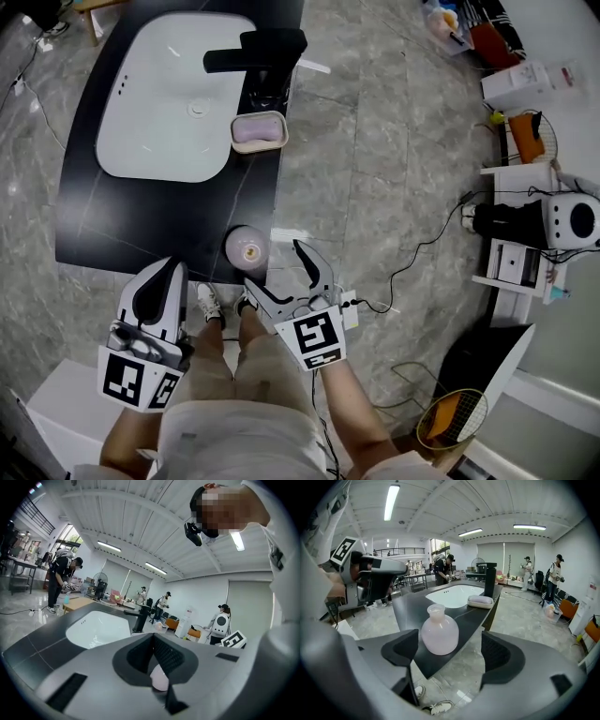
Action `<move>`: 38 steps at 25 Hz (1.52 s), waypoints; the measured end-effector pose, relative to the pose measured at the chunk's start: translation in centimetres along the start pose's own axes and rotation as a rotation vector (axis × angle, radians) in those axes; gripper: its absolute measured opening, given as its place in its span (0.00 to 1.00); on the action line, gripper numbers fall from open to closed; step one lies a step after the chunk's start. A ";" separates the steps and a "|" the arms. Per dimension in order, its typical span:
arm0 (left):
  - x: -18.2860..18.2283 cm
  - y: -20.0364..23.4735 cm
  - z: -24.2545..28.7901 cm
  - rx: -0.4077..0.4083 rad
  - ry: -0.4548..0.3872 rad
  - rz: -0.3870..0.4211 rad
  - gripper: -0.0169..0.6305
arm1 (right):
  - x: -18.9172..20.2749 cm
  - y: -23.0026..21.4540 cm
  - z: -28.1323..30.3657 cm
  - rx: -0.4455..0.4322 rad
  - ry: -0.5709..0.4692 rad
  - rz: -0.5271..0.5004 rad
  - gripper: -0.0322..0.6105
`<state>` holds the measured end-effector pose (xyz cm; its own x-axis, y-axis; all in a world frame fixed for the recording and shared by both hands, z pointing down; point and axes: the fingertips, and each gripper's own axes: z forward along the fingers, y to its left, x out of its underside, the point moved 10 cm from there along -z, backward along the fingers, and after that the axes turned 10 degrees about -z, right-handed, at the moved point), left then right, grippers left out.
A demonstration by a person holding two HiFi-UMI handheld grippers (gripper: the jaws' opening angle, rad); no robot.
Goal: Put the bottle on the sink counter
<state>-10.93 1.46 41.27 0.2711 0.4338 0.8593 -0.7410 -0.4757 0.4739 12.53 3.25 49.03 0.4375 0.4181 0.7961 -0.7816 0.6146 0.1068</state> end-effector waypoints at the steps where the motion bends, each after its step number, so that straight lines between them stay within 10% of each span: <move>1: -0.4 -0.4 0.0 0.005 -0.007 0.004 0.05 | 0.0 -0.1 -0.4 0.003 0.005 0.004 0.72; 8: -3.4 -2.3 -0.7 0.008 -0.051 0.033 0.05 | -0.7 -0.5 -3.2 0.040 0.029 0.001 0.70; 11: -4.3 -2.8 -1.3 0.002 -0.062 0.046 0.05 | -0.6 -0.4 -4.8 0.083 0.045 0.000 0.46; 23: -8.5 -5.7 -3.6 -0.023 -0.156 0.110 0.05 | -1.4 -3.5 -8.0 0.230 0.022 0.117 0.09; 38: -14.5 -7.4 -5.0 -0.082 -0.315 0.159 0.05 | -10.4 -12.1 -14.9 0.384 -0.271 0.104 0.06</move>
<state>-12.49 2.48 24.33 0.3146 0.0960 0.9444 -0.8326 -0.4499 0.3231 24.06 1.42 30.56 0.2566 0.2434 0.9353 -0.9452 0.2655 0.1902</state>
